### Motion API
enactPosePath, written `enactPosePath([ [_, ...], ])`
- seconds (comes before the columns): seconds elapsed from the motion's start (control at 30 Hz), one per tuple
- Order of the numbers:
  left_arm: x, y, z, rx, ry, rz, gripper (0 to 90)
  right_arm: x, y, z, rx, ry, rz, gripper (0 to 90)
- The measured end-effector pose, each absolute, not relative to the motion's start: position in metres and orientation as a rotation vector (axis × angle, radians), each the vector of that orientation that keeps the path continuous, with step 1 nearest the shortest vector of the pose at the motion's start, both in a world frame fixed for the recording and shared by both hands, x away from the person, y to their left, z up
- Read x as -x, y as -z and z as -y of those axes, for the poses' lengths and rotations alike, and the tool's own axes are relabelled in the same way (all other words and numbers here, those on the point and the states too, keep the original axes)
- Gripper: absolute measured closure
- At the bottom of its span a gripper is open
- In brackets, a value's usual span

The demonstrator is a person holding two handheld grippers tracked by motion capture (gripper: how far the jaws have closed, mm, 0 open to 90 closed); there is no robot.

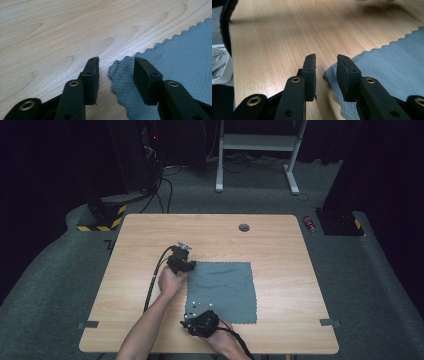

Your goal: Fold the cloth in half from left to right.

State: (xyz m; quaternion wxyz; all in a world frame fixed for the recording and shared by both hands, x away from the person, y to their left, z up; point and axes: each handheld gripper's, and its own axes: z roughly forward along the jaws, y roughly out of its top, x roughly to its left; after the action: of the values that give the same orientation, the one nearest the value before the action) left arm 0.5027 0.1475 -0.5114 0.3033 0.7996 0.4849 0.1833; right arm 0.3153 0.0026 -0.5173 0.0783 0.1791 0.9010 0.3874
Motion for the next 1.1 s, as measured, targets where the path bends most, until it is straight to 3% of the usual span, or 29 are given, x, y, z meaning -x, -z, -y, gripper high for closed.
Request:
enactPosePath([
  [0.17, -0.502, 0.512, -0.147, -2.119, -0.477, -1.267, 65.2, -0.313, 0.520, -0.008, -0.503, -1.088, -2.679, 77.8],
  [0.27, -0.502, 0.512, -0.146, -2.123, -0.469, -1.251, 76.8, -0.312, 0.519, -0.009, -0.479, -1.044, -2.652, 87.2],
  [0.4, -0.503, 0.511, -0.142, -2.148, -0.454, -1.227, 88.0, -0.312, 0.519, -0.010, -0.489, -1.037, -2.644, 89.4],
  [1.1, -0.506, 0.494, -0.165, -1.996, -0.336, -1.258, 90.0, -0.313, 0.489, -0.006, -0.470, -1.114, -2.627, 90.0],
])
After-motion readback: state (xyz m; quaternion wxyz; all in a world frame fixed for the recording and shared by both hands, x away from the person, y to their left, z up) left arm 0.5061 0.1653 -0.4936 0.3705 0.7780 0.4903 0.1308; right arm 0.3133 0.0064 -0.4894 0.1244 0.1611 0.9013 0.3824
